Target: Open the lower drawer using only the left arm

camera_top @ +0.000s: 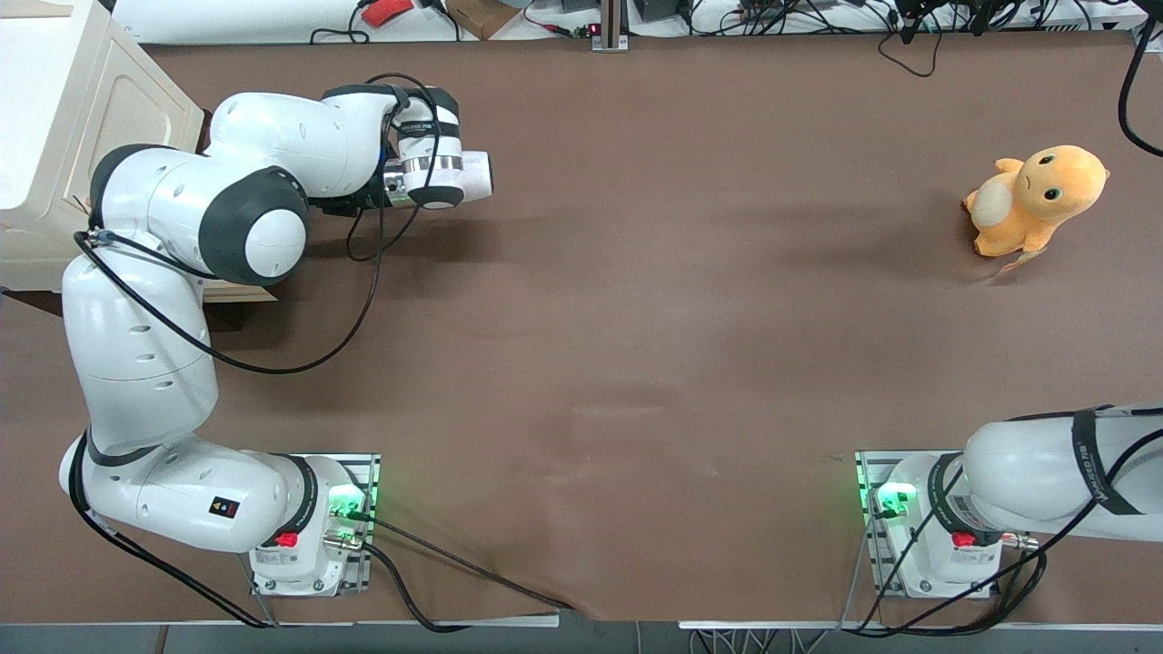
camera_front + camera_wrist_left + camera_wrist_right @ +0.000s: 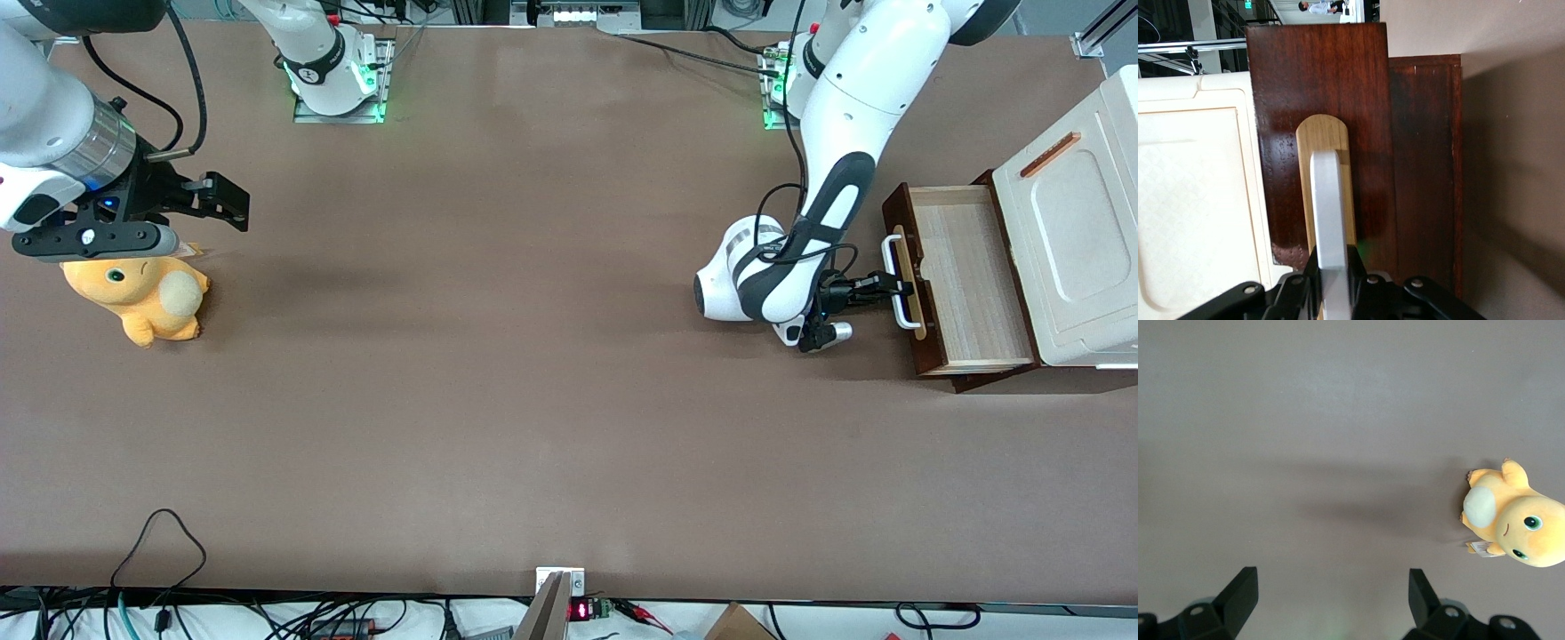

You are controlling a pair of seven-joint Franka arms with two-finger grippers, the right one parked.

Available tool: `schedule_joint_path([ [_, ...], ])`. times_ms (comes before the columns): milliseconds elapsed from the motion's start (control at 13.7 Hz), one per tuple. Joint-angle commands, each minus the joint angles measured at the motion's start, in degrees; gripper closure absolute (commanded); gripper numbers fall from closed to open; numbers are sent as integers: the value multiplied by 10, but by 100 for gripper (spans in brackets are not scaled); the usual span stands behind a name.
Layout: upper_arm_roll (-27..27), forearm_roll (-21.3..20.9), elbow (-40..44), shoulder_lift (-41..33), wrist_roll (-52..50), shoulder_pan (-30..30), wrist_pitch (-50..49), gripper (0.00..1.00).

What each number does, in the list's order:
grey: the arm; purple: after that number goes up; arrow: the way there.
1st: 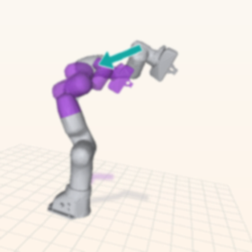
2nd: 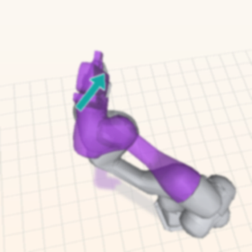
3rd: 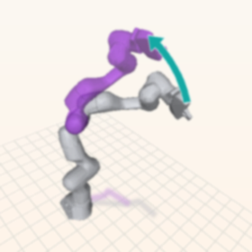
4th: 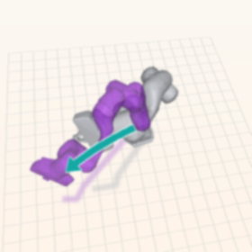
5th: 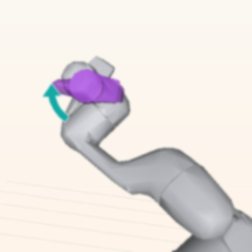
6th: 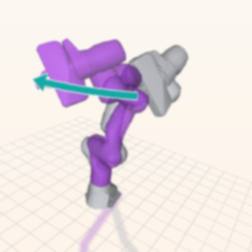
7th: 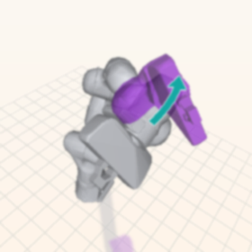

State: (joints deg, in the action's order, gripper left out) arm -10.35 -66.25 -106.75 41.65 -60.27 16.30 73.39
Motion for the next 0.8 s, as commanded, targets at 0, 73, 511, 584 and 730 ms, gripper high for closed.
schedule_joint_path([
  [0, 2, 22, 20, 15, 8, 8, -9, 85],
  [73, 2, 22, 20, 15, 10, 8, -9, 76],
  [511, 2, 22, 22, 15, 18, 8, -11, 33],
  [584, 2, 22, 25, 15, 18, 8, -11, 29],
  [730, 2, 22, 27, 15, 18, 10, -15, 25],
])
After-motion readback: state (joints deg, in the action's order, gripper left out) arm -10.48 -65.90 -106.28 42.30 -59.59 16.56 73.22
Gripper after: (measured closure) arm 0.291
